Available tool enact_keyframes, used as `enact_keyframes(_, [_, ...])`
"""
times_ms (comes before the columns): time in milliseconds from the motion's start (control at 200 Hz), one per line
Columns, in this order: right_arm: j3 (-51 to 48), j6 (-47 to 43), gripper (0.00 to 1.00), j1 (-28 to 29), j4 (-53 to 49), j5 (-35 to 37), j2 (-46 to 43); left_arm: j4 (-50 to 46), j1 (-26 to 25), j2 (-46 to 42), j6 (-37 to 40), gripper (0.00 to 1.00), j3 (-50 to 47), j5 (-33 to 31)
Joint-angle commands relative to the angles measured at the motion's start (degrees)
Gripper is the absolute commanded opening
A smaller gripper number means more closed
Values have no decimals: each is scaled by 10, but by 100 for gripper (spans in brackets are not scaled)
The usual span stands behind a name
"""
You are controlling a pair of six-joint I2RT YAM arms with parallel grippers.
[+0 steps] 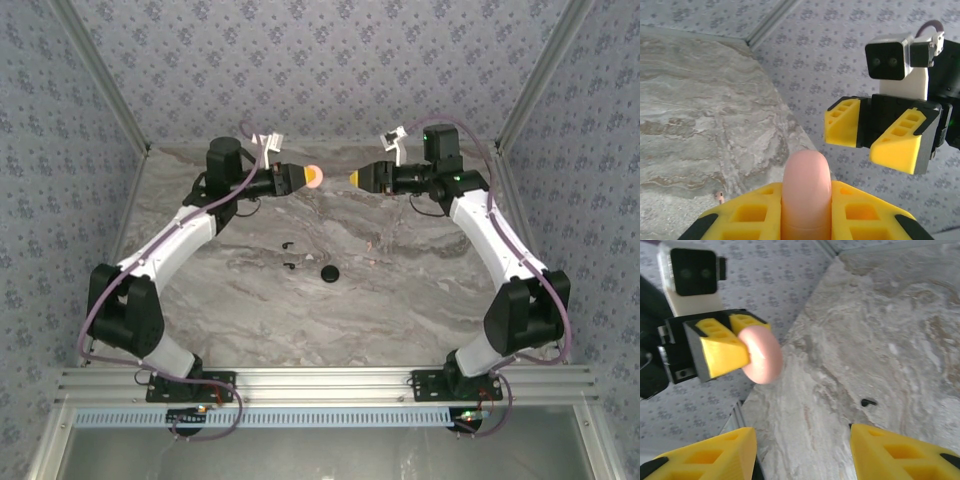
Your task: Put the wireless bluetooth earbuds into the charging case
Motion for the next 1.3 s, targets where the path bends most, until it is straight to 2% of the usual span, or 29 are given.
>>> enact_keyframes(0, [16,-9,53,20,10,-43,-19,39,-10,-32,19,11,9,49])
enact_keyframes(415, [49,-17,43,50,29,-76,-18,29,-35,-51,41,10,24,74])
enact_keyframes(890, [78,-52,33,68,-14,-94,2,36,-45,-52,39,8,31,85])
enact_keyframes(1109, [83,-62,33,72,-25,-97,9,38,-48,-53,39,8,32,88])
enact_keyframes(1294, [86,-66,39,74,-33,-95,14,35,-50,-53,41,8,33,89])
